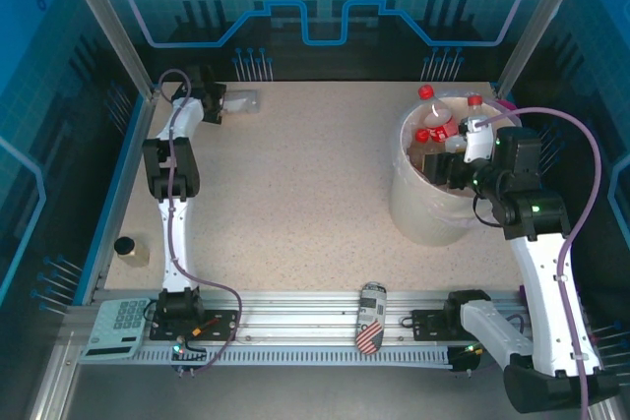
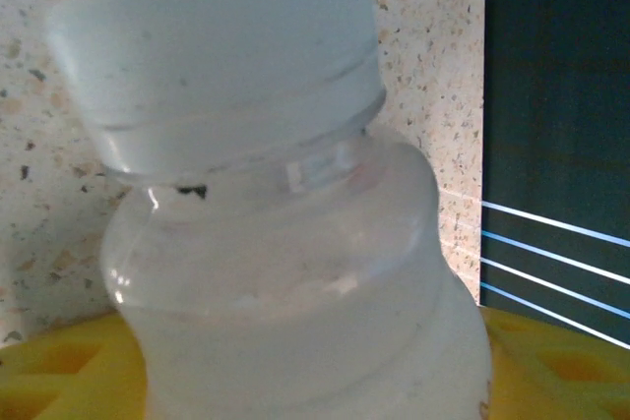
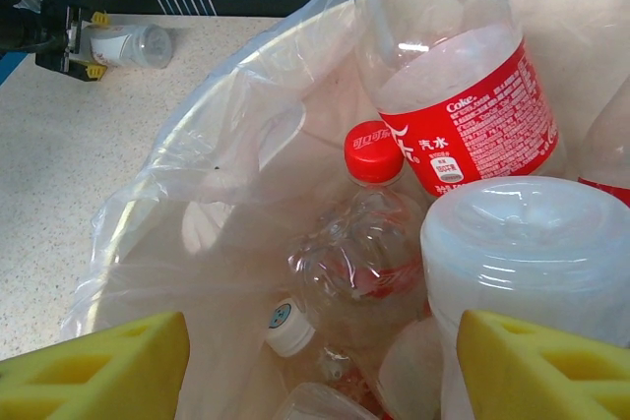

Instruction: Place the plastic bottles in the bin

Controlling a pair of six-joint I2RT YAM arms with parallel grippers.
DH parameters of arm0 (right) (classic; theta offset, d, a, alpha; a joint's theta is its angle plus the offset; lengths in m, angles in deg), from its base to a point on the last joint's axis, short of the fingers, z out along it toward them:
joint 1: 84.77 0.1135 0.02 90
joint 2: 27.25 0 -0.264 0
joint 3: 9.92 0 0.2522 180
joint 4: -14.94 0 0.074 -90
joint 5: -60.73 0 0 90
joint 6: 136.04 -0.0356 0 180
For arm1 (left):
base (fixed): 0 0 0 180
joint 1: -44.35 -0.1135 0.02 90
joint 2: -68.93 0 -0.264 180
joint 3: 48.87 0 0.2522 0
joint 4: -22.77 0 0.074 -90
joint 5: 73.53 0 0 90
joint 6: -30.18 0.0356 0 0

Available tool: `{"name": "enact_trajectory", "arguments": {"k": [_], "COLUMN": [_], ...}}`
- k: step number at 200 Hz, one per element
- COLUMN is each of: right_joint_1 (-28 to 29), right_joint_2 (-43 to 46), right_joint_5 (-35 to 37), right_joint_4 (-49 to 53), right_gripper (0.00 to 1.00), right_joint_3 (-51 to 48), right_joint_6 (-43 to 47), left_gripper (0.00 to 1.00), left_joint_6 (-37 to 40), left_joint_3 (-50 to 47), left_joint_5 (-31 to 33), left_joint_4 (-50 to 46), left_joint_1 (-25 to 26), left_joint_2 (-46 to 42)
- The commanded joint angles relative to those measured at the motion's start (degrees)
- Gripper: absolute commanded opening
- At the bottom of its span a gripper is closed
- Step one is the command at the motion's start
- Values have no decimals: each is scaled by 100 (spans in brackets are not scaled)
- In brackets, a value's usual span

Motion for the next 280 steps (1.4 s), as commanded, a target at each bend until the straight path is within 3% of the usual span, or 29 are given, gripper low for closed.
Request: {"name": "enact_trajectory", "arguments": {"k": [1,71,127,162,226,280], "right_joint_1": [-26,-26,56,333,536,20], "right_joint_2": [79,117,-231,-501,-677,-589], "right_joint_5": [55,14,-401,-401,226,1158], "right_joint_4": [12,228,72,10,1,52], "right_gripper": [73,73,73,73,72,67], "right_joint_3": [-5,312,756,1049,1276,1190], "right_joint_6": [54,172,163,216,216,12], "left_gripper": [65,60,57,53,48,43], "left_joint_6": [-11,284,914,1371,2095,2410], "left_joint_3": [-191,-1743,-4030,-5004,-4885,-4200], "left_joint_5": [-139,-637,-1245,-1511,-1189,-566], "left_joint_4": [-330,746,2077,2435,2076,2102], "left_joint_1": [-12,18,419,761,1652,2761], "left_joint_2": [203,-1161,-2949,-3847,-5532,-6333]}}
